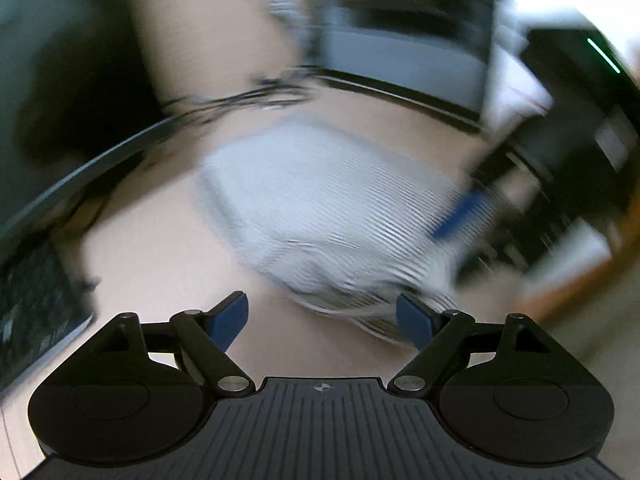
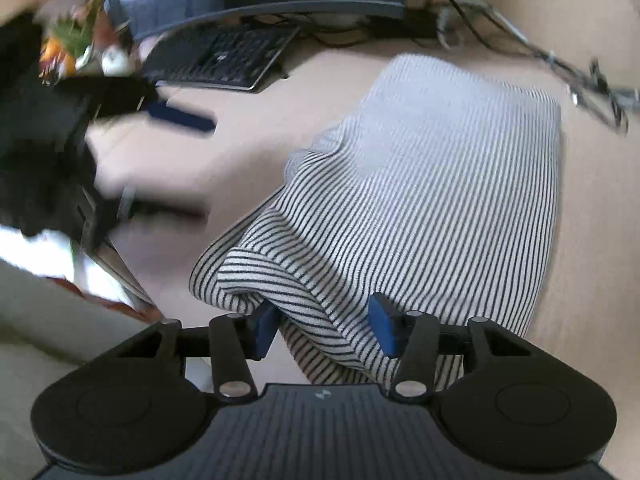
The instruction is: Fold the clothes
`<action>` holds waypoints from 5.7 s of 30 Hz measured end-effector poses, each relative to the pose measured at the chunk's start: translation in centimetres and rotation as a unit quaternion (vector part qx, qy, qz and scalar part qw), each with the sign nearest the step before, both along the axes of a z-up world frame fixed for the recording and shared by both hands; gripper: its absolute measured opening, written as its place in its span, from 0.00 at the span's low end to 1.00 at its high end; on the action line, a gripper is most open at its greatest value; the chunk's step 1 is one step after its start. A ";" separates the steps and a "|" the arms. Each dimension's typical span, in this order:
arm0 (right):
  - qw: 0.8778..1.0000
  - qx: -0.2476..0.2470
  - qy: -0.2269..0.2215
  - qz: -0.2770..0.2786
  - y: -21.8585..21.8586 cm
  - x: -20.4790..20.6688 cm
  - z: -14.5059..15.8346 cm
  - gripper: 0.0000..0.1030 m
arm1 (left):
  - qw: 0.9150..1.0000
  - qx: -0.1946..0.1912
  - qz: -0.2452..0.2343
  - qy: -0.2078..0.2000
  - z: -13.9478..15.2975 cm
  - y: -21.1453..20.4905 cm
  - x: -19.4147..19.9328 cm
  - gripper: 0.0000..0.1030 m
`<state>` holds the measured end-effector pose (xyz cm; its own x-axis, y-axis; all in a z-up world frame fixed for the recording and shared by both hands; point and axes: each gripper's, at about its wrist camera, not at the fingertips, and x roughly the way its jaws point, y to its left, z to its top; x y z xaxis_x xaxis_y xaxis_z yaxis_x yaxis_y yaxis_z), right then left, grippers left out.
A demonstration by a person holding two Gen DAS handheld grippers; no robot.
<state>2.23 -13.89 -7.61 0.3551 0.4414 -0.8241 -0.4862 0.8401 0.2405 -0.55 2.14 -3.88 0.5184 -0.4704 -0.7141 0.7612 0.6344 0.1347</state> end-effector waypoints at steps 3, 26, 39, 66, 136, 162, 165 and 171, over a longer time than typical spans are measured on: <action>0.999 0.028 0.027 -0.021 -0.7 0.4 -0.2 0.48 | 0.995 0.053 -0.051 -0.067 -1.4 -2.4 -1.7 0.85; 0.994 0.048 0.054 -0.085 -2.8 1.3 0.3 0.43 | 0.980 0.069 -0.147 -0.119 -4.0 -4.9 -4.2 0.93; 0.935 -0.227 -0.234 0.142 2.6 -6.5 1.0 0.70 | 0.995 -0.073 -0.018 0.067 -1.8 -7.2 2.6 0.42; 0.929 -0.232 -0.192 0.216 3.0 -4.8 7.3 0.26 | 0.940 -0.273 0.140 0.150 -0.1 -2.5 10.6 0.55; 0.963 -0.084 -0.171 -0.191 -9.3 10.0 5.2 1.00 | 0.998 0.020 0.046 -0.032 2.0 -11.4 18.4 0.71; 0.969 0.044 -0.001 -0.242 -13.2 12.9 0.4 0.56 | 0.942 -0.148 0.182 0.239 -1.6 -5.3 13.1 0.73; 0.970 0.039 -0.012 -0.242 -12.7 12.9 0.2 0.60 | 0.947 -0.144 0.184 0.222 -0.6 -5.1 12.7 0.73; 0.969 0.043 -0.022 -0.240 -13.1 12.4 -0.1 0.69 | 0.947 -0.178 0.189 0.189 2.9 -2.1 12.1 0.74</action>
<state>14.62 -26.96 -7.70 0.5711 0.2818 -0.7710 -0.0546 0.9502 0.3068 11.55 0.06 -1.02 0.4368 -0.5484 -0.7130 0.4212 0.8251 -0.3766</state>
